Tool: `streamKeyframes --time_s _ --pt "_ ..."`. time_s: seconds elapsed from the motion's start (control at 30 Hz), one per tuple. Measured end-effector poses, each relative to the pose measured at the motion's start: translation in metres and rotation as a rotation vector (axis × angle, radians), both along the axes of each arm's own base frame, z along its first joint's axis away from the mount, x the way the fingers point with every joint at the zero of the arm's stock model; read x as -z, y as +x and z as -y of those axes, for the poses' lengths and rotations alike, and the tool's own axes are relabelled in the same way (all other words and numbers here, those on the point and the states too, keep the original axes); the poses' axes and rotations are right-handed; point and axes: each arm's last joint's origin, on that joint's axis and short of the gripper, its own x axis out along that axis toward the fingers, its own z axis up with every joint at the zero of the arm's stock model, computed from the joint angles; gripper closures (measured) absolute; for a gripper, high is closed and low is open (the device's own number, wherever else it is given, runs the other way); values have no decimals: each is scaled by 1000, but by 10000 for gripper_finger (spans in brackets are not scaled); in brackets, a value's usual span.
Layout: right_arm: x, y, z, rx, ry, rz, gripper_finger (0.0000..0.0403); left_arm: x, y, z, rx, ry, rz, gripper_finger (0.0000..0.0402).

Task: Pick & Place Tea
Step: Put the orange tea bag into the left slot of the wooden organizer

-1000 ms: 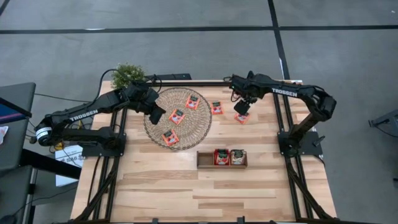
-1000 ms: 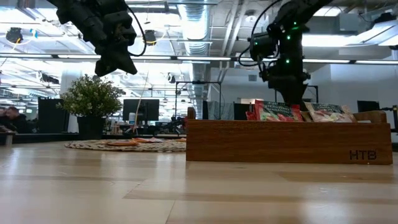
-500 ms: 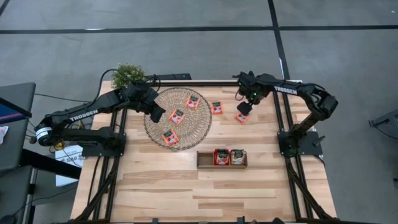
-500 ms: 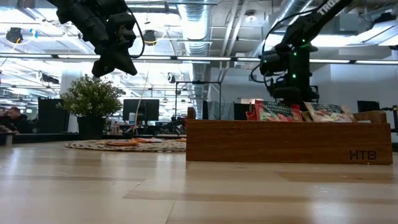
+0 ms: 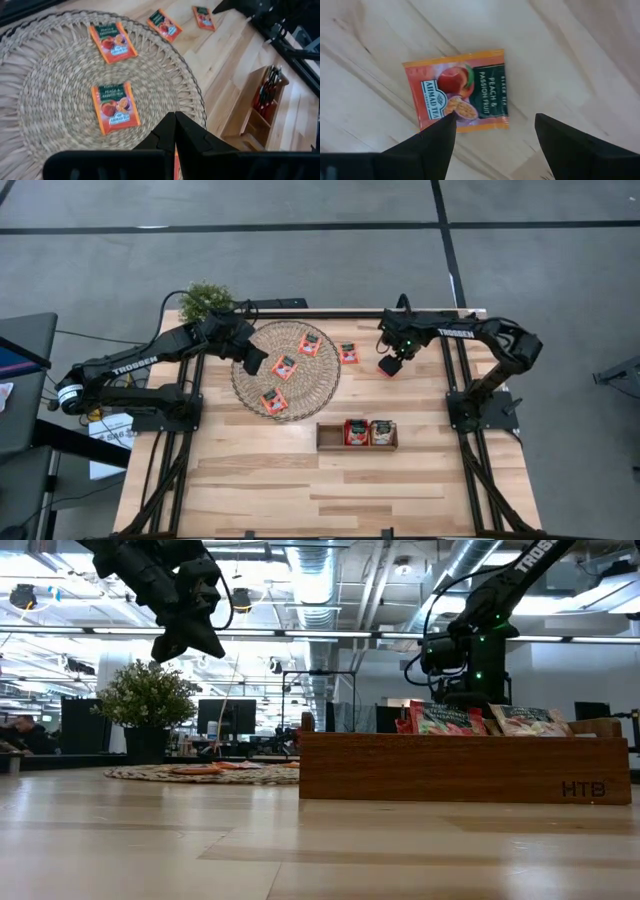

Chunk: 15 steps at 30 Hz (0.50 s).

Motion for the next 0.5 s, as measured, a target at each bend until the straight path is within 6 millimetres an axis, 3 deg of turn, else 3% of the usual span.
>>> streamKeyframes --time_s 0.33,0.5 --pt "38 8 10 3 80 -85 138 -1 1 -1 -2 7 15 402" --pt "40 11 12 -19 105 -98 140 -1 1 -1 -14 -9 19 401"
